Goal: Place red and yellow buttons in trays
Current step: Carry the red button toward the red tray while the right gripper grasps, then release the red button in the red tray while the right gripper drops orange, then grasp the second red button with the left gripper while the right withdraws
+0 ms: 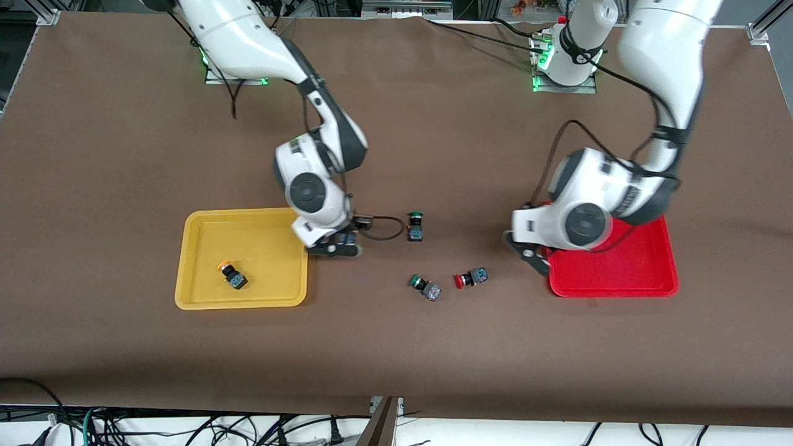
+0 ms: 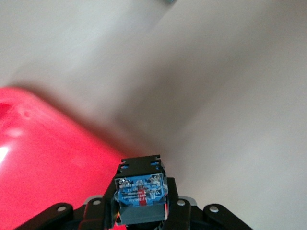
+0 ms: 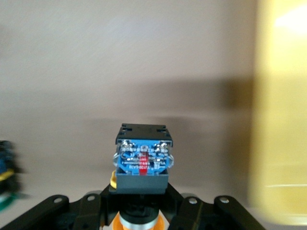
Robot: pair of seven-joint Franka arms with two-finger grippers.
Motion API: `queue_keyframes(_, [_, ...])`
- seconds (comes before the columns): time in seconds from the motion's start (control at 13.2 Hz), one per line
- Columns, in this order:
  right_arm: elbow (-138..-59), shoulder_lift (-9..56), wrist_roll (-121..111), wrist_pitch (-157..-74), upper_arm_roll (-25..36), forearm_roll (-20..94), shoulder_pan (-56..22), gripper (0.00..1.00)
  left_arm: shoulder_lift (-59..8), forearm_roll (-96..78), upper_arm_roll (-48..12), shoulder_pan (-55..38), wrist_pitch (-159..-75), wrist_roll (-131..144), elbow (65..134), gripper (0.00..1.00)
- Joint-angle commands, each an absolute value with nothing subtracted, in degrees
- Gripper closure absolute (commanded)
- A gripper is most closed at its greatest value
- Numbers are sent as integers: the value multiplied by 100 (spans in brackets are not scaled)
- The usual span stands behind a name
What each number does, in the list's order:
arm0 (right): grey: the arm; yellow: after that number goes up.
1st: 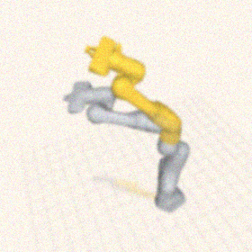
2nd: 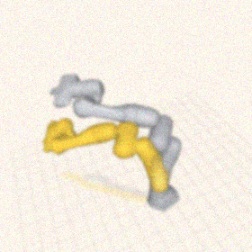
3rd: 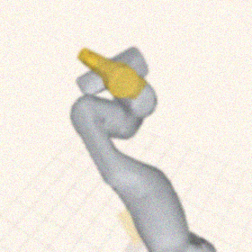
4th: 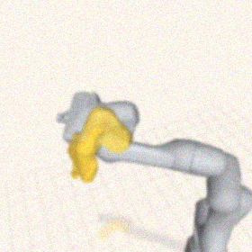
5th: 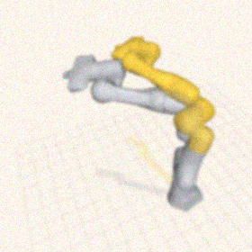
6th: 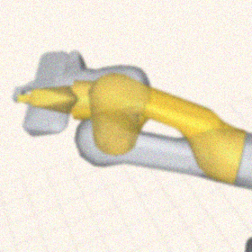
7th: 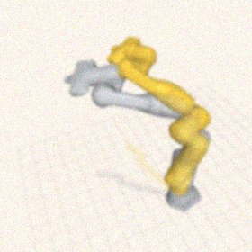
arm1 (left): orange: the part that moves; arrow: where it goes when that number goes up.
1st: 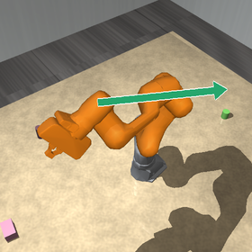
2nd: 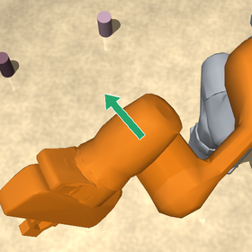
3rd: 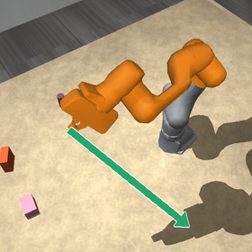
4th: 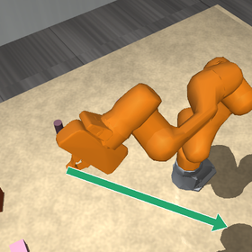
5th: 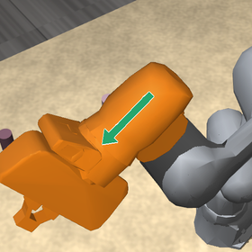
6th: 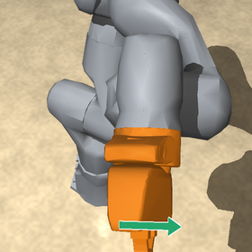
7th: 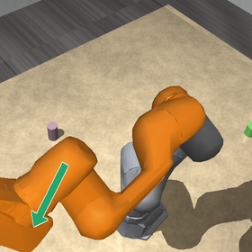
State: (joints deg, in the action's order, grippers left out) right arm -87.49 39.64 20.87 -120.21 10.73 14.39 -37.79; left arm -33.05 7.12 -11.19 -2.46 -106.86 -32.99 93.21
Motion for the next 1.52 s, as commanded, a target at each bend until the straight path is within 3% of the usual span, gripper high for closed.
queue_keyframes(0.0, [-8973,3779,533,-11619,1922,1433,-3788,100,-3751,844,-1230,525,-10948,-4864,9246,93])
queue_keyframes(0.08, [-9113,3814,353,-11654,2064,1441,-3788,100,-3944,783,-1274,745,-11212,-5304,9272,92])
queue_keyframes(0.15, [-9262,3814,386,-11759,2065,1494,-3788,82,-4051,774,-1283,808,-11363,-5517,9281,80])
queue_keyframes(0.23, [-9307,3814,456,-11795,2074,1546,-3788,16,-4052,773,-1283,809,-11373,-5546,9299,1])
queue_keyframes(0.3, [-9264,3762,614,-11717,2083,1643,-3762,0,-4034,782,-1292,817,-11373,-5624,9316,0])
queue_keyframes(0.53, [-8957,3254,983,-10990,2092,1627,-3779,0,-3964,844,-1345,721,-11329,-5669,9246,0])
queue_keyframes(0.68, [-8711,2832,844,-10593,2450,1530,-3753,0,-3710,870,-1720,651,-11251,-5590,9211,0])
queue_keyframes(0.84, [-8657,2550,555,-10319,2645,1538,-3753,0,-3674,983,-1697,73,-11145,-5563,8791,0])
queue_keyframes(1.14, [-8245,2461,46,-9592,3171,1617,-3753,0,-4112,1257,-1635,-1123,-11223,-4199,8148,0])
queue_keyframes(1.44, [-8602,1418,-62,-9123,3383,1477,-3753,0,-4526,1756,-1556,-1477,-12031,-3577,8130,0])
